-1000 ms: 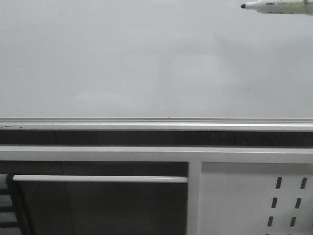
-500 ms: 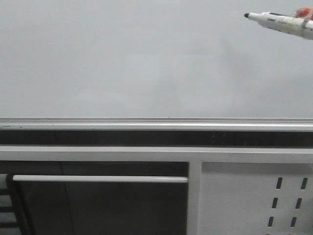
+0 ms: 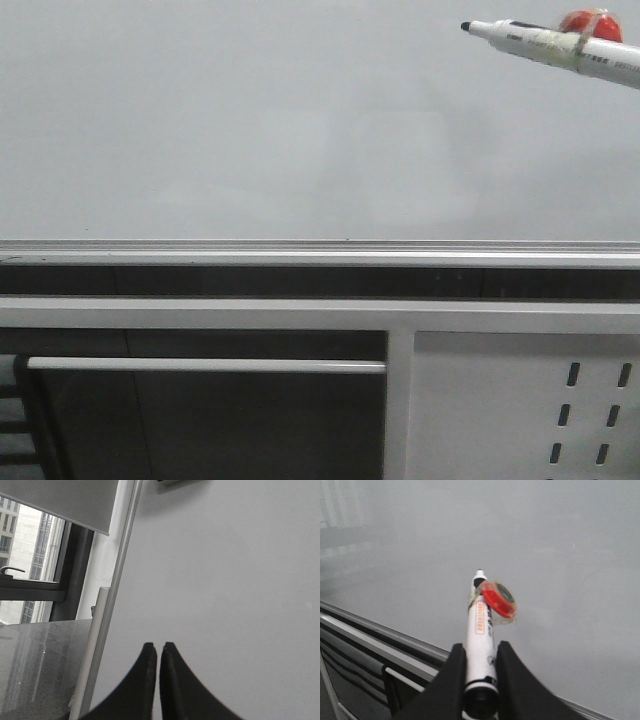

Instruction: Write number 1 on whiteboard

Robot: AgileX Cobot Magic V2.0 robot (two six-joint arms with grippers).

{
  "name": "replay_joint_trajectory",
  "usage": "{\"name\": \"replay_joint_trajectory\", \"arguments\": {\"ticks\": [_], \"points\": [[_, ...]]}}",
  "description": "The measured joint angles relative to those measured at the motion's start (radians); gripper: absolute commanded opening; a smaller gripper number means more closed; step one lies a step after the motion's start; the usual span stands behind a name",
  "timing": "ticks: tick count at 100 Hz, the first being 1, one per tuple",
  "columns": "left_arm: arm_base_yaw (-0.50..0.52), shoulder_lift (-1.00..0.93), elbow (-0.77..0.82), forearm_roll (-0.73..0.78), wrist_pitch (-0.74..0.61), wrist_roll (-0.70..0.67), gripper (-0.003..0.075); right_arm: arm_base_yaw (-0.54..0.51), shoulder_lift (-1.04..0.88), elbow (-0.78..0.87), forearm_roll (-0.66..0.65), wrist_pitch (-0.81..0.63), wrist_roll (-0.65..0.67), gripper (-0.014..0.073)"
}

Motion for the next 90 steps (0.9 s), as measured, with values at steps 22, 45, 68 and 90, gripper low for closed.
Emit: {"name": "replay_joint_trajectory", "arguments": {"ticks": [22, 45, 68, 90], "points": [[0.000, 0.000, 0.000, 0.000, 0.000, 0.000, -0.0018, 0.000, 0.000, 0.000, 0.000, -0.014, 0.002, -0.0050], [0.000, 0.000, 0.000, 0.000, 0.000, 0.000, -0.0018, 0.000, 0.000, 0.000, 0.000, -0.014, 0.002, -0.0050], [0.000, 0.000, 0.000, 0.000, -0.016, 0.000, -0.0018, 0.000, 0.000, 0.000, 0.000, -0.022, 0.035, -0.0050], [0.000, 0.000, 0.029, -0.109, -0.043, 0.072, -0.0018, 0.000, 0.000, -0.004, 0.000, -0.030, 0.041, -0.0050]]}}
